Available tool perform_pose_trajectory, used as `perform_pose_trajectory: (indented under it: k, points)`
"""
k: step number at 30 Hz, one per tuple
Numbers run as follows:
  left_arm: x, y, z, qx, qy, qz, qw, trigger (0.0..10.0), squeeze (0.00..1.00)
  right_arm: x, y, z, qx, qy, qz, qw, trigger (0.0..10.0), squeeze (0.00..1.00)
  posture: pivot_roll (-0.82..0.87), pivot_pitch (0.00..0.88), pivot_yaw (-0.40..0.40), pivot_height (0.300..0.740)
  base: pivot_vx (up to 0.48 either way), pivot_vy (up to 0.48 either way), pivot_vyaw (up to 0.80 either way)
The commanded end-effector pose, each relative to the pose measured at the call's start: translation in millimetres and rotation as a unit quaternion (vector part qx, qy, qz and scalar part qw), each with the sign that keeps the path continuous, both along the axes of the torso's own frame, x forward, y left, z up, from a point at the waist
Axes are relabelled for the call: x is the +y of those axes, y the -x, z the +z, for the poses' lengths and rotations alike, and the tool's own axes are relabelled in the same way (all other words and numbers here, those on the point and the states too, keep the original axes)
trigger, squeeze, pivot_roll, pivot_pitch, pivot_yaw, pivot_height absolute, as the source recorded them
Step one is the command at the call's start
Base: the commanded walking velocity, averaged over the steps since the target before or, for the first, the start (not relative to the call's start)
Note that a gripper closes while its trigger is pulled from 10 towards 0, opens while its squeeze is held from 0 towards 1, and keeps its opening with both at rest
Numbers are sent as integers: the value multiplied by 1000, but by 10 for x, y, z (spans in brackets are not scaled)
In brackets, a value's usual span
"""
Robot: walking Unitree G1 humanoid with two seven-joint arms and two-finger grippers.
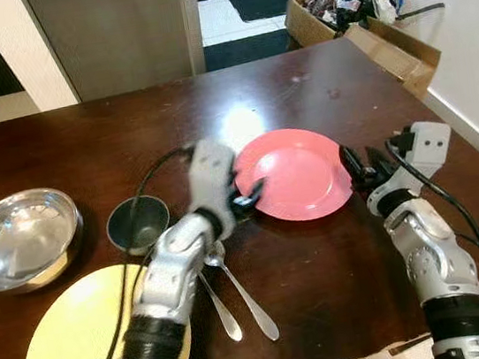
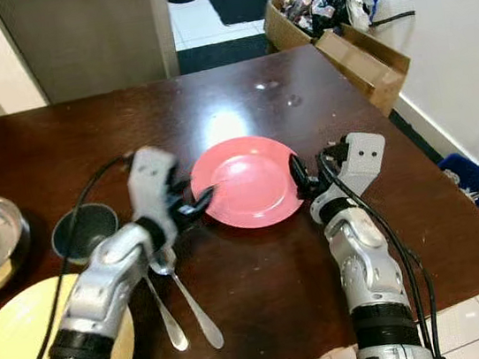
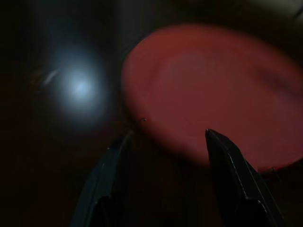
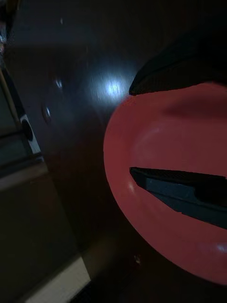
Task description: Setting the table
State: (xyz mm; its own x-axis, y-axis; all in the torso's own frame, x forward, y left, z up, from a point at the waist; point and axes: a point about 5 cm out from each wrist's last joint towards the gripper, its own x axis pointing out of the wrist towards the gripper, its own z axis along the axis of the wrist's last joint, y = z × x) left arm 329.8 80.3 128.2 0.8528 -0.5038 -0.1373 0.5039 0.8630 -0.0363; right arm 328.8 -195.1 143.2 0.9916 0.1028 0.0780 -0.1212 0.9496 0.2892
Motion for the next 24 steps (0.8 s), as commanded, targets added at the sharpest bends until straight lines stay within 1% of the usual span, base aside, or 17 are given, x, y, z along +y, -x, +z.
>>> perform_pose_trajectory:
  k: [1,2,4,8,11,12,13,16,18,22,24]
  points:
    - [29,-4,-94,-21,-27,13,999,10000,0,103,22,-33,9,13,35,999,10000,0,-104,54,40,740,0,0,0]
    - [29,-4,-94,-21,-27,13,999,10000,0,103,22,-33,9,13,35,999,10000,0,-104,54,40,740,0,0,0]
    - [-3,-24,-141,-18,-29,14,999,10000,0,148,28,-30,10,18,56,998,10000,0,-105,51,34,740,0,0,0]
    - [-144,-51,-194,-33,-59,-1,998,10000,0,197,44,6,4,28,75,997,10000,0,-113,48,24,740,0,0,0]
    - [-255,-49,-164,-56,-75,-15,996,10000,0,212,48,50,-3,35,83,996,10000,0,-121,49,17,740,0,0,0]
    - [-300,-49,-142,-73,-81,-20,994,10000,0,216,49,63,-5,35,86,996,10000,0,-121,49,17,740,0,0,0]
    - [-300,-49,-142,-73,-81,-20,994,10000,0,216,49,63,-5,35,86,996,10000,0,-121,49,17,740,0,0,0]
    - [-395,-62,-80,-106,-91,-17,990,10000,0,225,48,85,-7,36,93,995,10000,0,-126,51,10,740,0,0,0]
    - [-444,-82,-36,-124,-97,-8,988,10000,0,226,50,84,-5,38,97,995,10000,0,-127,53,7,740,0,0,0]
    - [-496,-107,0,-140,-109,-3,984,10000,0,195,78,59,1,53,98,994,10000,0,-127,54,11,740,0,0,0]
    - [-535,-107,-11,-140,-117,-9,983,10000,0,131,82,53,3,60,86,994,10000,0,-133,57,12,740,0,0,0]
